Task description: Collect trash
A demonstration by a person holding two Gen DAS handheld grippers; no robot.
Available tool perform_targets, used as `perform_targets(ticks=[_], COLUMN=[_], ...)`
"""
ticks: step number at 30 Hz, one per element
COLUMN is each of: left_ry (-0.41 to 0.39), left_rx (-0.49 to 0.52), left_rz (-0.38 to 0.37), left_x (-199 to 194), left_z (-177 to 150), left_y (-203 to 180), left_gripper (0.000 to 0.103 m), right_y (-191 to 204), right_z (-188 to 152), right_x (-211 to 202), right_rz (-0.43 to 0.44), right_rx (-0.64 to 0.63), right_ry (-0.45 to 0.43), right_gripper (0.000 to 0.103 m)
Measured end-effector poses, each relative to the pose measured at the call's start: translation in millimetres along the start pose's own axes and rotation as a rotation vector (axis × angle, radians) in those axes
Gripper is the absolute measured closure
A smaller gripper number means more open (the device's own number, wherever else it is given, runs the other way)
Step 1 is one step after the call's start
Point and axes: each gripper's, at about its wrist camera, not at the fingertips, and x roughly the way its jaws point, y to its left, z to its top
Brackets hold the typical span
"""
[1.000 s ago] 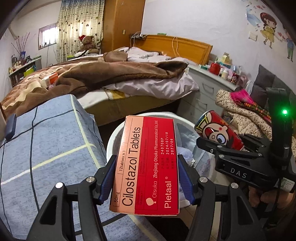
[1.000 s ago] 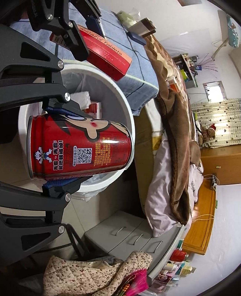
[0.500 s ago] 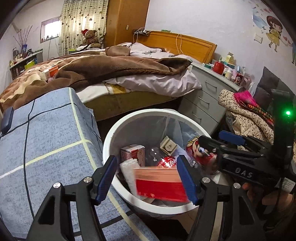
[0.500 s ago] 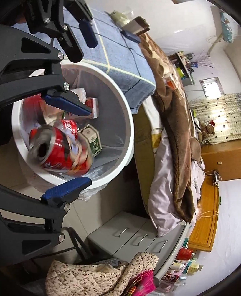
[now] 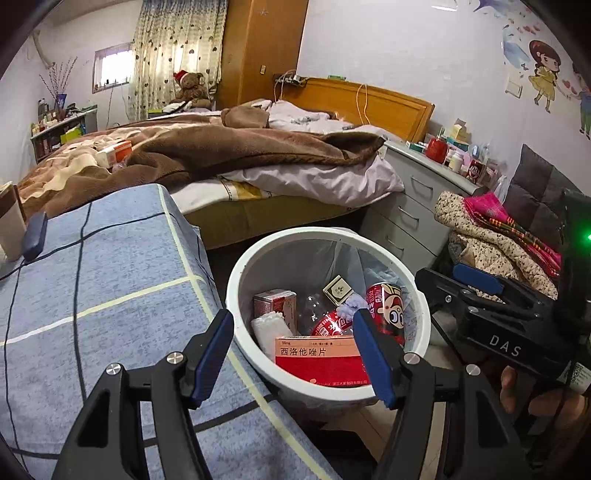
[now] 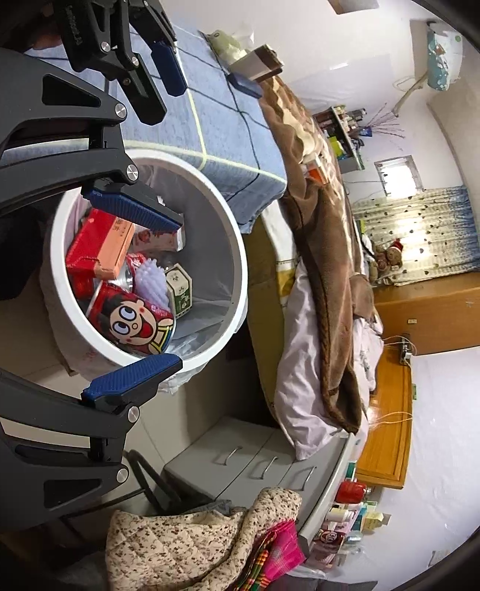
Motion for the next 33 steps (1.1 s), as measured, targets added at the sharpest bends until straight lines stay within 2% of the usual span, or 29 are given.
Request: perform_targets(ticks=[16,26,33], left_ry=[-0.073,-0.124,-0.193], left_rx=[-0.022,-0.039,-0.024], left_rz=[0.072,0.174,0.217], left_x=[-42.2,-70.1,-92.0], left_z=[-25.8,-44.9,-57.1], left_y=[11.2,23.9,20.6], left_gripper=[0.031,0.028,0.025], right_y=[22.3,39.9,47.4], right_z=[-17.9,-32.2,-46.4], right_x=[-26.0,-43.3,-64.2], right_rz=[-0.015,0.02,-0.002], right_rx=[-0.027,-0.027,-0.023], right_ry=[-0.068,-0.121,-0.183], right_gripper=[0.033,0.033,0.033])
